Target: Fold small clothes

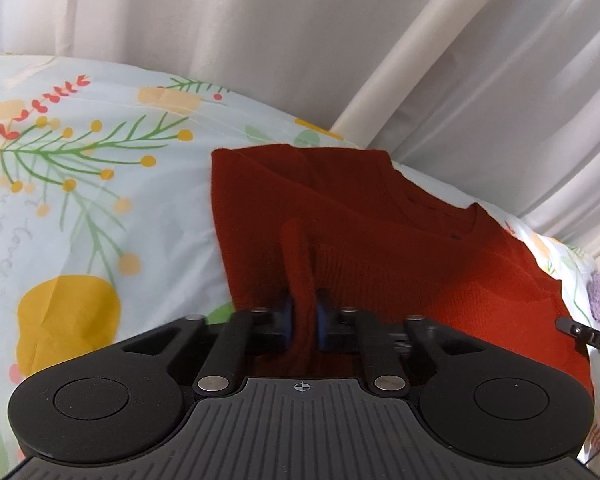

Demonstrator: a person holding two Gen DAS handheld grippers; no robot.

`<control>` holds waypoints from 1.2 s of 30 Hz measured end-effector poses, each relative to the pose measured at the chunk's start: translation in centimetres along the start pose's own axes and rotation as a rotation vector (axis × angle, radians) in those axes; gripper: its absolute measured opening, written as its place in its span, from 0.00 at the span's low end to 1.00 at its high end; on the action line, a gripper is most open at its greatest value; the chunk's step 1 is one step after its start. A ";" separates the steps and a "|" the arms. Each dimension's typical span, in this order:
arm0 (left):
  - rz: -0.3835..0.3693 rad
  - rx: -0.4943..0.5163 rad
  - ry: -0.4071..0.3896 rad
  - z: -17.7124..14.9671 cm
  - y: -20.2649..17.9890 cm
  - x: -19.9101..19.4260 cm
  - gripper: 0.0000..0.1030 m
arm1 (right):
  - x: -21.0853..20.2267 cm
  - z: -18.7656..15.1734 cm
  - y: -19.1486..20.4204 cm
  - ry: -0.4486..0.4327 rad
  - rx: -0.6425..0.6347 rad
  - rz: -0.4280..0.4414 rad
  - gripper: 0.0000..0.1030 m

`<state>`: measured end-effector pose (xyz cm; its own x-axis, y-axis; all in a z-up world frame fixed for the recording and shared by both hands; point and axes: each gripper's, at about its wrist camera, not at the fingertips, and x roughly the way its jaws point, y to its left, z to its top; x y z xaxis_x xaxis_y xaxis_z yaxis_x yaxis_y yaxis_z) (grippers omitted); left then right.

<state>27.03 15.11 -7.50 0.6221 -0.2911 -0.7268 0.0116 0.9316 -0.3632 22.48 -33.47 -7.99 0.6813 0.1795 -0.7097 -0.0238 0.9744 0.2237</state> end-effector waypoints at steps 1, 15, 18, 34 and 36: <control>-0.001 0.002 -0.009 0.2 -0.3 -0.5 0.10 | -0.1 0.0 0.4 -0.008 -0.019 -0.016 0.09; 0.111 0.124 -0.280 10.4 -5.4 -1.2 0.09 | -2.1 7.1 3.4 -0.267 -0.075 -0.125 0.07; 0.166 0.134 -0.270 10.4 -6.1 1.7 0.09 | 0.4 8.8 3.4 -0.273 -0.046 -0.178 0.07; 0.016 0.008 -0.215 3.5 -9.3 6.9 0.48 | 7.7 4.4 6.6 -0.111 0.440 0.562 0.34; 0.038 0.017 -0.227 3.3 -9.2 7.8 0.49 | 10.9 3.1 8.0 0.002 0.508 0.637 0.34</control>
<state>34.42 4.98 -7.92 0.7828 -0.2012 -0.5889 -0.0028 0.9451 -0.3267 31.99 -24.19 -11.82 0.6474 0.6796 -0.3450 -0.0715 0.5048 0.8603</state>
